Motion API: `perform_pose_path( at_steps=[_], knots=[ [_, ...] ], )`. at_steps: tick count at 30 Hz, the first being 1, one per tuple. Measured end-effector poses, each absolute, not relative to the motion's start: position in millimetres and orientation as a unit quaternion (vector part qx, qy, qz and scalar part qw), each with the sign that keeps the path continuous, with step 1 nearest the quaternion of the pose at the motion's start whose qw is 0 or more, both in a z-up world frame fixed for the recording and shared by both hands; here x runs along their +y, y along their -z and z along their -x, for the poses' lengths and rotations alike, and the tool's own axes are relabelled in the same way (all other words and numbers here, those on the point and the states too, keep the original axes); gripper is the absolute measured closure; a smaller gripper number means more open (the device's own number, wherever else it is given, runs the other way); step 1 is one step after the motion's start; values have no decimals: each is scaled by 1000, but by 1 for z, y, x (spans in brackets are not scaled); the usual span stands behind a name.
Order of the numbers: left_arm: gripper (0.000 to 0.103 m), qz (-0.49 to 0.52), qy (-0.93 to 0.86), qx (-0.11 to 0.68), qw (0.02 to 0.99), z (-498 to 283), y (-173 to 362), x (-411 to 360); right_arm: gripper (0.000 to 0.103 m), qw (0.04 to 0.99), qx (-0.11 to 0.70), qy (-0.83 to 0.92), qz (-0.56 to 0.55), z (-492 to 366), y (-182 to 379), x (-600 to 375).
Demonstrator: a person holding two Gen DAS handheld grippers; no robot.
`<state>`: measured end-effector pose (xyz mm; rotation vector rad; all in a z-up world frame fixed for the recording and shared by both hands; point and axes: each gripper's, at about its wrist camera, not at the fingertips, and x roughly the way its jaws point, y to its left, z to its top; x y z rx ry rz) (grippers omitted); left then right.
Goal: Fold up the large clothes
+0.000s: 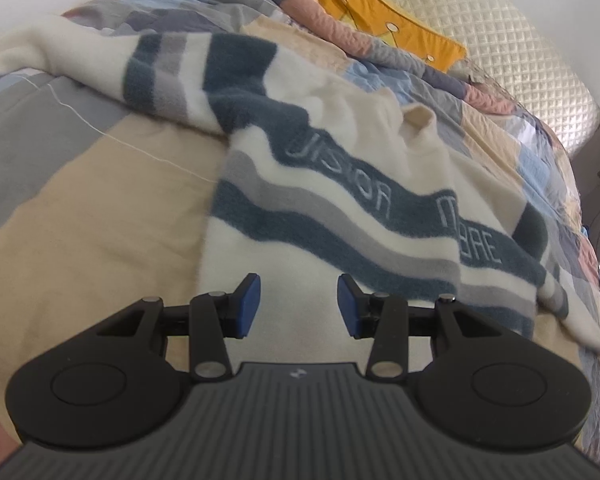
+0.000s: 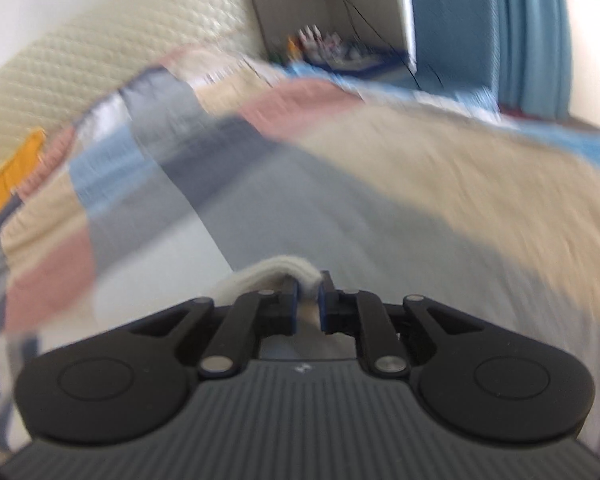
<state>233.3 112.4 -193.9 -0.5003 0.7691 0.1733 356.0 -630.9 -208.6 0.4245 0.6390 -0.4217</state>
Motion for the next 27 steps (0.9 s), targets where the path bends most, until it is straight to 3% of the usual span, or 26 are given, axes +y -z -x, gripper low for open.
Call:
perform_pose_path(
  at_steps=[5,9,19,27],
  knots=[
    [55,312,-108,377,865,-225,184,147,89,887,342,228,-212,-318,226,-621],
    [55,358,-115,392,839,-214,187,172,62,886,352,202,-226,-295,210,-604],
    [55,391,-102,426,809,-192,197,177,62,902,377,85,-195,-267,118,-477],
    [55,409,-78,420,806,-184,202,171,62,872,383,-143,-269,-243,69,-300]
  ],
)
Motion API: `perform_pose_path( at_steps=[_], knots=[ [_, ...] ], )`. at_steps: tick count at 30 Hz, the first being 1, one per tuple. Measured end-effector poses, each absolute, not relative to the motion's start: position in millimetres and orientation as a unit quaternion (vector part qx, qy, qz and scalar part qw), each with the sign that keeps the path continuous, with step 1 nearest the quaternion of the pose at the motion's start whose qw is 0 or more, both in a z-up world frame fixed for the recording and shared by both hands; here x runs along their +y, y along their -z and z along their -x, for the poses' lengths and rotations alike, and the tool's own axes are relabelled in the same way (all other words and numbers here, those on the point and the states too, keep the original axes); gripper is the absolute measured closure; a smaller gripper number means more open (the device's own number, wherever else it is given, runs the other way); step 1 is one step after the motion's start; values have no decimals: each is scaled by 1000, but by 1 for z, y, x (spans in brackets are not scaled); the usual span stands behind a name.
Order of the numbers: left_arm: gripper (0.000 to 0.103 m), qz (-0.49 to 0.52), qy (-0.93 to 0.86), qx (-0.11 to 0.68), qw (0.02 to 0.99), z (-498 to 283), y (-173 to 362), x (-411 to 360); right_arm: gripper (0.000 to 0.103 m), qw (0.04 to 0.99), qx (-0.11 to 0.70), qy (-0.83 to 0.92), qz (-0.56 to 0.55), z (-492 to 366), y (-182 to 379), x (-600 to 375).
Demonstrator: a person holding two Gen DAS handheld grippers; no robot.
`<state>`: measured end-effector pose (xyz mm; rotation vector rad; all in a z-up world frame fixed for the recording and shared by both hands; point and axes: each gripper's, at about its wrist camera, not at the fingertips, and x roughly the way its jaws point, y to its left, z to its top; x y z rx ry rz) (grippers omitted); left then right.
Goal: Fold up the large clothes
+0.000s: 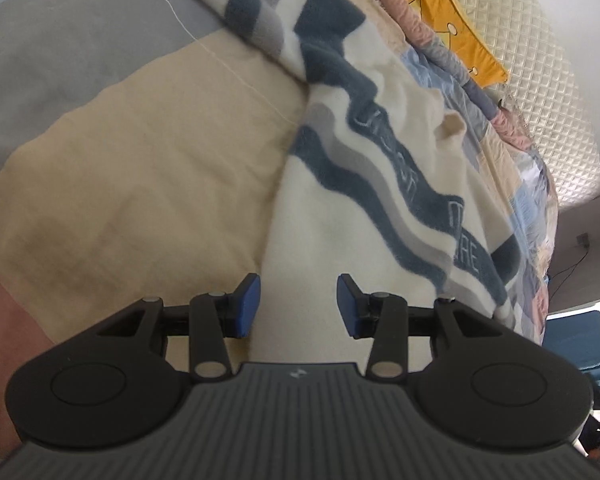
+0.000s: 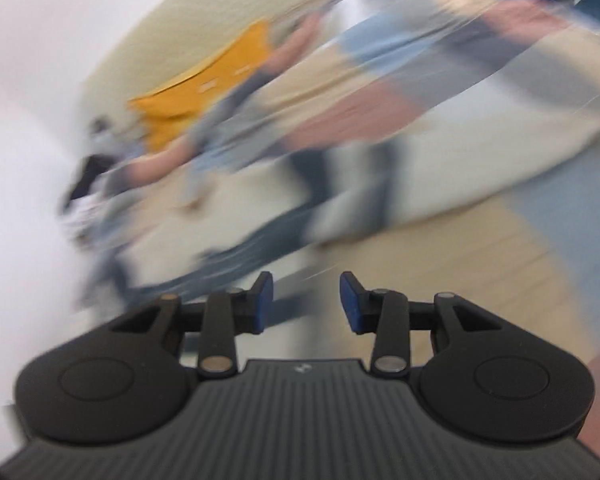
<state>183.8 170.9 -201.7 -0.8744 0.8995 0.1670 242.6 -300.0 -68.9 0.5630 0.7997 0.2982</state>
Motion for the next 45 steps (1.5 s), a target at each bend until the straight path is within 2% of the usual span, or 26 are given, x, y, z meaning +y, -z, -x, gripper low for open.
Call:
perform_pose_path(
  at_steps=[7,11,17,19,21,22,34,35,37,39,41,45],
  knots=[
    [55,446,-84,374,809,-172,204,181,63,845,416,-293,-164,-221,90,-124],
    [55,480,-81,350,800,-163,207,196,63,838,418,-342,-76,-202,121,-64],
    [55,520,-80,329,784,-162,213,209,62,816,433,-383,22,-183,156,-38],
    [55,519,-87,327,785,-162,212,209,57,812,431,-391,30,-182,160,-33],
    [55,520,-88,327,784,-162,213,210,40,807,429,-404,34,-179,161,-27],
    [55,519,-89,328,784,-162,212,210,38,805,426,-411,43,-176,160,-23],
    [55,538,-82,316,777,-153,217,216,39,788,413,-430,155,-168,190,16],
    [55,542,-81,315,775,-152,218,217,41,788,410,-427,169,-166,194,18],
    [55,547,-80,312,773,-151,220,219,51,792,394,-417,208,-159,199,23],
    [55,552,-78,310,770,-150,221,221,82,801,376,-402,237,-153,198,23],
    [55,557,-75,311,767,-150,222,221,88,807,372,-399,226,-155,189,17],
    [55,567,-51,312,761,-153,226,218,89,827,382,-389,141,-173,160,-16]
  ],
)
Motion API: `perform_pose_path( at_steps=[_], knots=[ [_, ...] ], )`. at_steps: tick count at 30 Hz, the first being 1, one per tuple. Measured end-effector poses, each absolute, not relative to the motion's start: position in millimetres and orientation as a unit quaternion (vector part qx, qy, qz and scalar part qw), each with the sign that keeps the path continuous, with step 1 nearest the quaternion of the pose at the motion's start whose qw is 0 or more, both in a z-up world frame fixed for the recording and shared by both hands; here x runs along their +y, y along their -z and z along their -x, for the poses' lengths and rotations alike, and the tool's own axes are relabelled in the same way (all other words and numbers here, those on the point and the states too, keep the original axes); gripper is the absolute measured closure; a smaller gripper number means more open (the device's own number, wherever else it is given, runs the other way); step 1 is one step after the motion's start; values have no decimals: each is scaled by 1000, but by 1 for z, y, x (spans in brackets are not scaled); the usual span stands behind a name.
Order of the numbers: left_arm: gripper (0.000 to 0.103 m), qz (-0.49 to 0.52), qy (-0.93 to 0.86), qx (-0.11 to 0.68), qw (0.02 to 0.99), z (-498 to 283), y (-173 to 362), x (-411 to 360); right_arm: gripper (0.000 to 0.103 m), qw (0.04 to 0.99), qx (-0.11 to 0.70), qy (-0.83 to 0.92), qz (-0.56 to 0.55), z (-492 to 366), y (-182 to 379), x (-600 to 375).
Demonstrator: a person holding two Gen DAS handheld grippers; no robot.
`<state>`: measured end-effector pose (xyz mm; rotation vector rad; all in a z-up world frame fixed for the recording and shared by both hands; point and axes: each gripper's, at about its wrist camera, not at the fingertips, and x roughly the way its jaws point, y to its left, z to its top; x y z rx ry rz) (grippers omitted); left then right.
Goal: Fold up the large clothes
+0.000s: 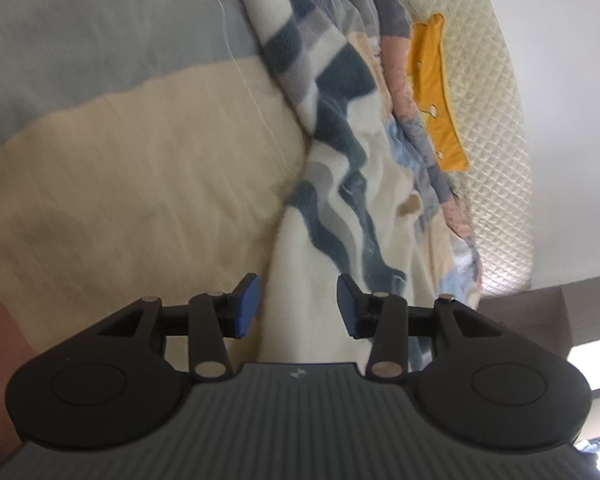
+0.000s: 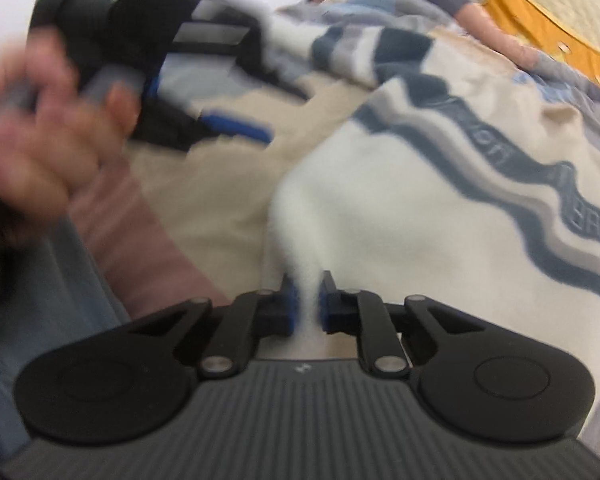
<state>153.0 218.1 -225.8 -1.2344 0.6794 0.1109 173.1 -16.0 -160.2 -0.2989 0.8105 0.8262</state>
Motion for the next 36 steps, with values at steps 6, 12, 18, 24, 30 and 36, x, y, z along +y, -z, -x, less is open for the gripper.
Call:
perform_pose_path(
  at_steps=[6,12,18,24,30,36],
  knots=[
    [55,546,-4,336,768,-167,226,195,90,850,417,-321,-39,-218,151,-87],
    [55,511,28,367,777,-175,228,170,90,857,435,-245,-126,-236,165,-128],
    [55,531,69,419,733,-179,250,129,90,851,447,-217,-170,-248,177,-146],
    [54,575,73,449,680,-168,275,90,90,841,456,-197,-215,-255,189,-165],
    [46,605,81,455,648,-150,290,47,90,831,455,-194,-255,-259,195,-176],
    [50,629,60,451,631,-139,296,27,90,819,455,-201,-285,-256,197,-182]
  ],
)
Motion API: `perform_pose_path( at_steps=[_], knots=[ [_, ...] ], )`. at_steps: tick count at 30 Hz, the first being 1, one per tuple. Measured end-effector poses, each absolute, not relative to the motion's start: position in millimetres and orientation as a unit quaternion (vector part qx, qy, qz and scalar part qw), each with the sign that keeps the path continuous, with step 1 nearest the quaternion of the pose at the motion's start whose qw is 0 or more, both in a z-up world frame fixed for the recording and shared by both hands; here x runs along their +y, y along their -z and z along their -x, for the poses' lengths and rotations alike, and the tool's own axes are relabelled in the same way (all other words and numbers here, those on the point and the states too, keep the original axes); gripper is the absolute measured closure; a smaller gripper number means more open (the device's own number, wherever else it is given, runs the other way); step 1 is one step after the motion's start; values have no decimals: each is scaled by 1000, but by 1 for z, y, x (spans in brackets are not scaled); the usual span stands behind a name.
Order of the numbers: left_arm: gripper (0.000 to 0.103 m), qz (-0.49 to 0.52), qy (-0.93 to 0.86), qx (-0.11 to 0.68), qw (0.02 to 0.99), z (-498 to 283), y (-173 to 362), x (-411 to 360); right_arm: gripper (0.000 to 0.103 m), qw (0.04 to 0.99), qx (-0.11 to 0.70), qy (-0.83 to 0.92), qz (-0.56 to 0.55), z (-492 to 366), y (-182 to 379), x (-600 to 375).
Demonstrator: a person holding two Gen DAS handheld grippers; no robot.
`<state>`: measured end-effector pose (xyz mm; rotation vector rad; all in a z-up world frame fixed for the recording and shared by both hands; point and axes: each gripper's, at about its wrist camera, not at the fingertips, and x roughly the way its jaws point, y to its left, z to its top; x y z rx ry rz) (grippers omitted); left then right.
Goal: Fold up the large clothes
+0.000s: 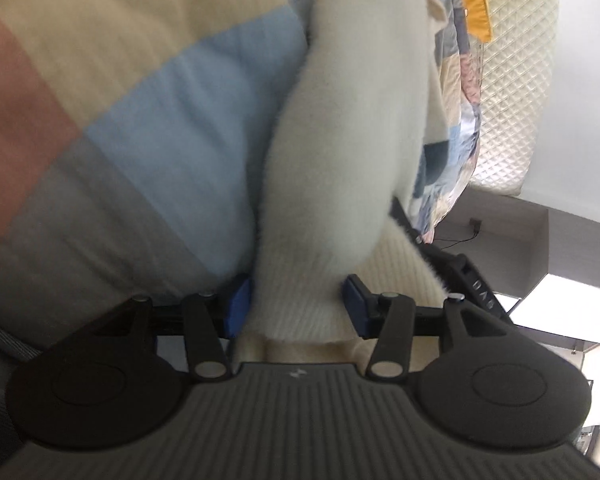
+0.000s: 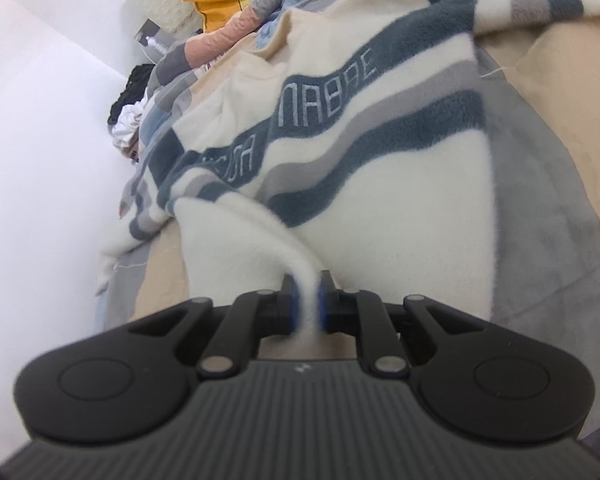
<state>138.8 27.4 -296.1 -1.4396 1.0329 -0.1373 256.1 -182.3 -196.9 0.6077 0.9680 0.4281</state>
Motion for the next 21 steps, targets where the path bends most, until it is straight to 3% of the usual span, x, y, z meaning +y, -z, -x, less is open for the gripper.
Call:
perform_pose_path(
  at_steps=[3,4,11,13,15,21],
  knots=[
    [84,595,43,431,677,-129,270,28,89,813,456,-208,-297,-255,198,-184],
    [89,580,40,428,692,-126,259,27,89,810,457,-213,-300,-255,198,-184],
    [96,519,34,401,754,-99,192,57,81,794,441,-289,-303,-246,186,-170],
    [96,503,24,394,769,-90,175,76,74,786,435,-323,-297,-242,181,-161],
    [96,484,15,391,782,-81,159,94,59,776,431,-356,-291,-238,176,-150],
    [99,391,-29,426,815,-68,124,147,56,761,442,-414,-235,-224,168,-118]
  ],
)
